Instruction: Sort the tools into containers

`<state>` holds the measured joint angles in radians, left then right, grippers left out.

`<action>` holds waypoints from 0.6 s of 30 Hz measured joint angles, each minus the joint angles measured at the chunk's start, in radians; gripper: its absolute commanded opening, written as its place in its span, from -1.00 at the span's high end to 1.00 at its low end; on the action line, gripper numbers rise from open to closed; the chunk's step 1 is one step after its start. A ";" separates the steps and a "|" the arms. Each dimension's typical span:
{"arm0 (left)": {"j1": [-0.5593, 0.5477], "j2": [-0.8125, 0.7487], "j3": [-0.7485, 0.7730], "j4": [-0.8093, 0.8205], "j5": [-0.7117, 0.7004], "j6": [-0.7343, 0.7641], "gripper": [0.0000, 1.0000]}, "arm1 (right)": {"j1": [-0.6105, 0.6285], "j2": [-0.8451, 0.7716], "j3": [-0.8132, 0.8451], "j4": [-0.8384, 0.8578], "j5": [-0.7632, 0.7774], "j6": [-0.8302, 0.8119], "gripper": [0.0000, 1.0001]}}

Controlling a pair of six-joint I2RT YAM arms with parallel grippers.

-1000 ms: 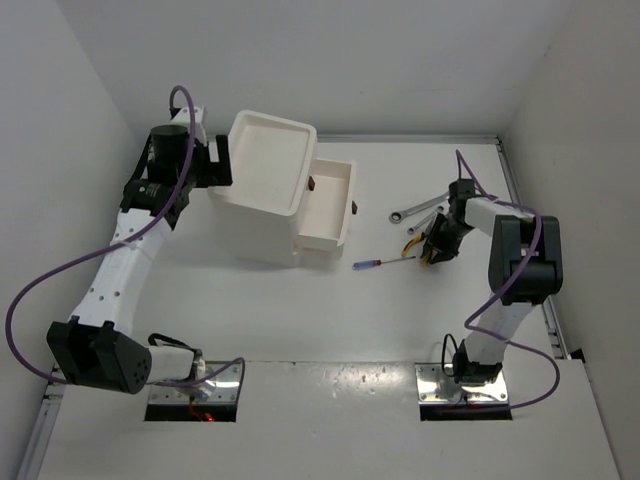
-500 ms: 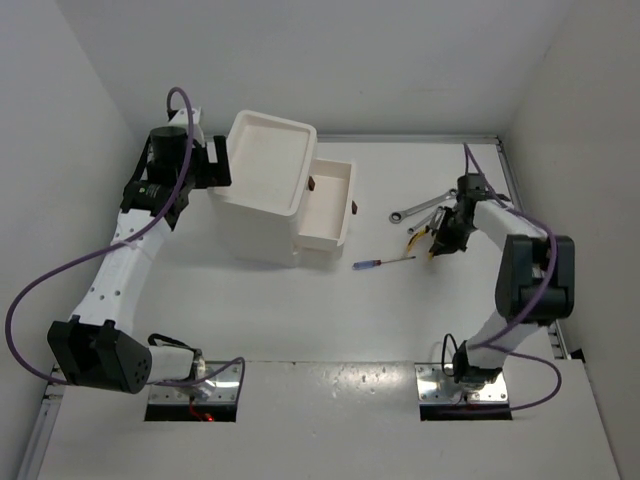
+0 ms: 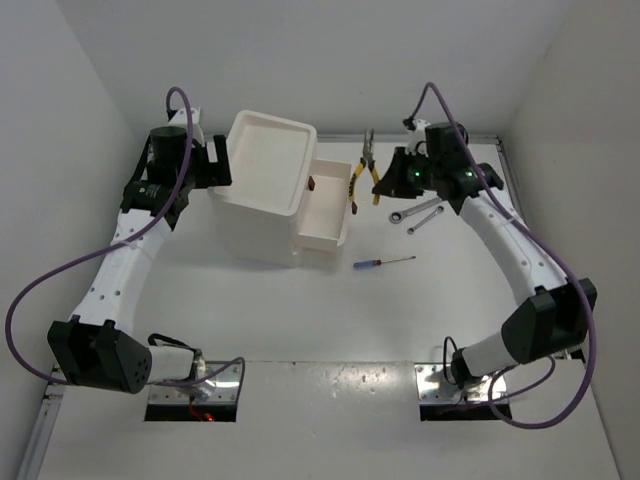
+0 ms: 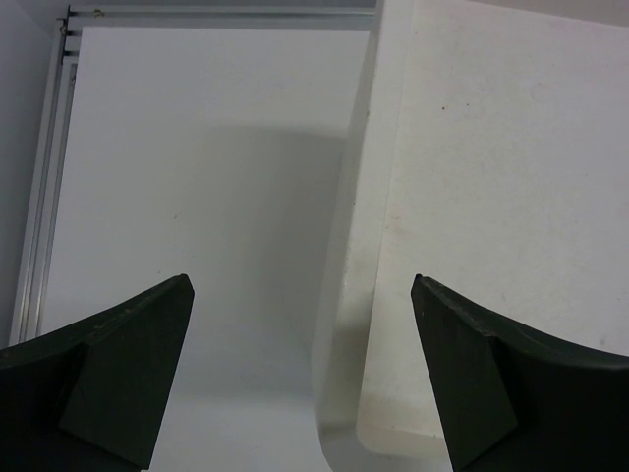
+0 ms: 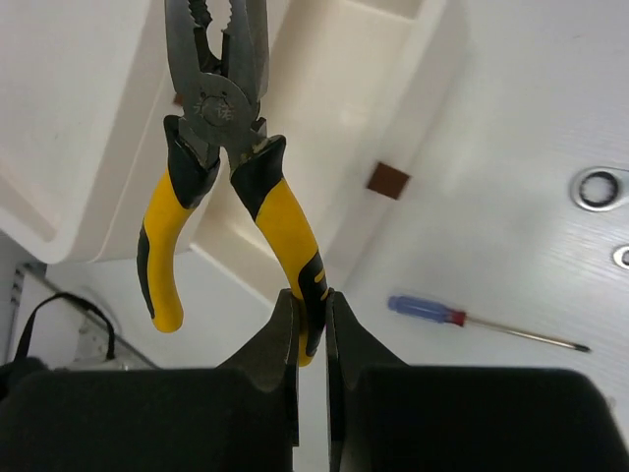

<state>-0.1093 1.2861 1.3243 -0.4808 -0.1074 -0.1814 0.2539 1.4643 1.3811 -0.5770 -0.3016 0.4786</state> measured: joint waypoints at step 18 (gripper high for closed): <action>0.008 0.000 -0.043 0.004 -0.014 -0.002 -1.00 | 0.117 0.353 0.150 -0.002 -0.071 0.129 0.71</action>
<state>-0.1017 1.2861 1.2812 -0.4770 -0.1215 -0.1833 0.3710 1.8172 1.5314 -0.5789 -0.3725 0.6071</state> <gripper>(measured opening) 0.997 0.080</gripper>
